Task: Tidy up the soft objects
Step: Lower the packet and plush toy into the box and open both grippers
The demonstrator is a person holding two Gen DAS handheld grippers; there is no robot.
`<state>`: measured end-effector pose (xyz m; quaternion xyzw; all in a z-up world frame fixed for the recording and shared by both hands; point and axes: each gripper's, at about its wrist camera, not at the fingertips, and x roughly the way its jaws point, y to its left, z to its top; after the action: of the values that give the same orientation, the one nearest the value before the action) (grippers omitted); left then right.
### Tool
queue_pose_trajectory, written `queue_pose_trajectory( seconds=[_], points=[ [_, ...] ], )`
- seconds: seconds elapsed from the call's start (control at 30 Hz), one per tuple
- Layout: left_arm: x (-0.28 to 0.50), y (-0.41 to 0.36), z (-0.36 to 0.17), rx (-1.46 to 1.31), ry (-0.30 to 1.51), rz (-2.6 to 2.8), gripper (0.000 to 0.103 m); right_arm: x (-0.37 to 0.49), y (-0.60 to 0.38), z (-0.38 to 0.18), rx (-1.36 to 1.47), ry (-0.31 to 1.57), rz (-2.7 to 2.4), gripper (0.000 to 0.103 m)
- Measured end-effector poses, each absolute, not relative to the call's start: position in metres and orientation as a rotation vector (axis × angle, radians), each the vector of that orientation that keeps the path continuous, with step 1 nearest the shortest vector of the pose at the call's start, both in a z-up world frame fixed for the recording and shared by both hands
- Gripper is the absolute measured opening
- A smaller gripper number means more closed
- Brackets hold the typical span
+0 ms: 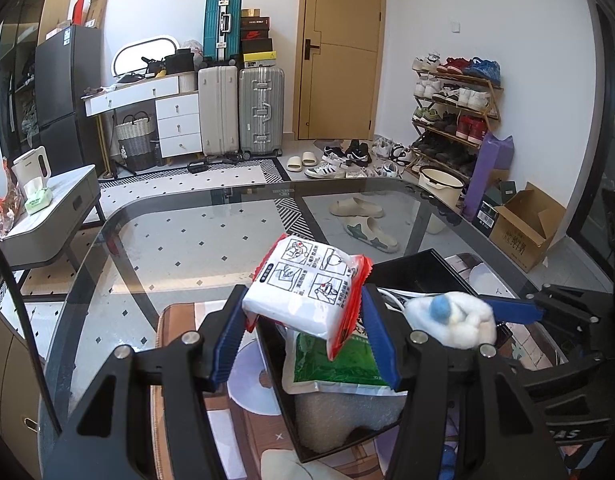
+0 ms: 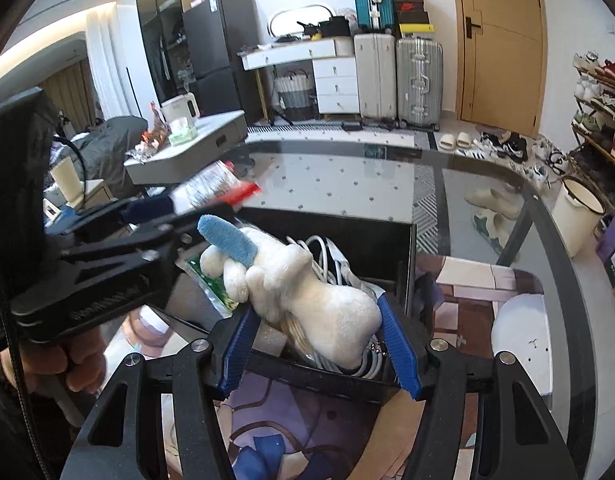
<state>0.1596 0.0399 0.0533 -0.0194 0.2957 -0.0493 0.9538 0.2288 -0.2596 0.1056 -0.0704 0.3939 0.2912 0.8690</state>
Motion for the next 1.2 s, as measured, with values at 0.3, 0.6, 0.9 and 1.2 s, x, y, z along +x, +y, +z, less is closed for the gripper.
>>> queue_pose_trajectory(
  seconds=[0.3, 0.6, 0.9, 1.2],
  points=[
    [0.16, 0.033, 0.051, -0.012, 0.61, -0.114, 0.056, 0.24, -0.249, 0.099, -0.175, 0.827, 0.581, 0.061],
    [0.16, 0.029, 0.048, -0.001, 0.616, -0.119, 0.056, 0.252, -0.24, 0.098, -0.223, 0.81, 0.561, 0.066],
    [0.164, 0.029, 0.045, -0.001, 0.631, -0.117, 0.056, 0.234, -0.245, 0.105, -0.259, 0.755, 0.6, 0.087],
    [0.171, 0.02, 0.04, 0.02, 0.662, -0.134, 0.058, 0.234, -0.262, 0.111, -0.241, 0.73, 0.542, 0.098]
  ],
)
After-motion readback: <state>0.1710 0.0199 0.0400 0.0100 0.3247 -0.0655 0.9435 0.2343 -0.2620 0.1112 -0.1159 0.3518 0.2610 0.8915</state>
